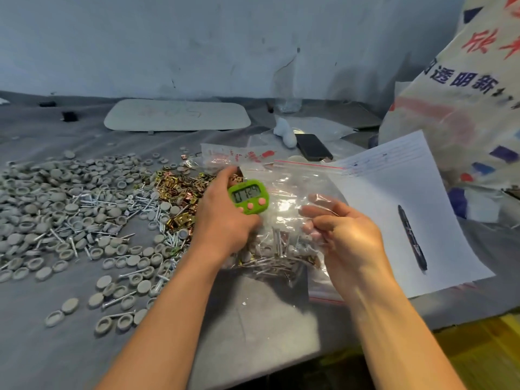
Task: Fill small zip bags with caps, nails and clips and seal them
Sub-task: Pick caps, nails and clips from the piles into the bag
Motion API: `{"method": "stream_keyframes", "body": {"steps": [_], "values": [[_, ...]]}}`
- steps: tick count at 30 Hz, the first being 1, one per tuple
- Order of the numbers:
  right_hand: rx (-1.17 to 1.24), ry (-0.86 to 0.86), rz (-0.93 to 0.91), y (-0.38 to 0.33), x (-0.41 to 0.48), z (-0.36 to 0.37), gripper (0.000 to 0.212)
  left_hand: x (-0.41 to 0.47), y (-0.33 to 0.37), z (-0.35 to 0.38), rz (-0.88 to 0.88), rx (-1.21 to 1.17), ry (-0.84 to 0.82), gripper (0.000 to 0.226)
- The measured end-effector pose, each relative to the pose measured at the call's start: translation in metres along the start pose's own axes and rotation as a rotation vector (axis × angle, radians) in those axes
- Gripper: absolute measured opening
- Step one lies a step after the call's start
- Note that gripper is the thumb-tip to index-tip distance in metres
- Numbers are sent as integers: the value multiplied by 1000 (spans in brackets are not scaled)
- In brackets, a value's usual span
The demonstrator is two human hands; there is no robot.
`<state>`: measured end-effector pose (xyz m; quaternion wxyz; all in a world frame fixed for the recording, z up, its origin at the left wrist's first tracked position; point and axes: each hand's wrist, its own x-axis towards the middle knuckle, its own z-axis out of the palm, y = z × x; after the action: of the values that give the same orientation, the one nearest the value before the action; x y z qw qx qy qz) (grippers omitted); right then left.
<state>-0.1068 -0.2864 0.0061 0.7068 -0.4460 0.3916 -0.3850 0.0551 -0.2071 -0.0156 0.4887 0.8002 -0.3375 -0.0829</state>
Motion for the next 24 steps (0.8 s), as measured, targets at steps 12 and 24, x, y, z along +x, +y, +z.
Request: {"method": "stream_keyframes", "body": {"steps": [12,24], "values": [[-770,211,-391,16,-3,9,58,11,-13,-24,110,-81,14,87],[-1301,90,-167,11,22,-32,62,9,-20,7,140,97,-59,68]]}}
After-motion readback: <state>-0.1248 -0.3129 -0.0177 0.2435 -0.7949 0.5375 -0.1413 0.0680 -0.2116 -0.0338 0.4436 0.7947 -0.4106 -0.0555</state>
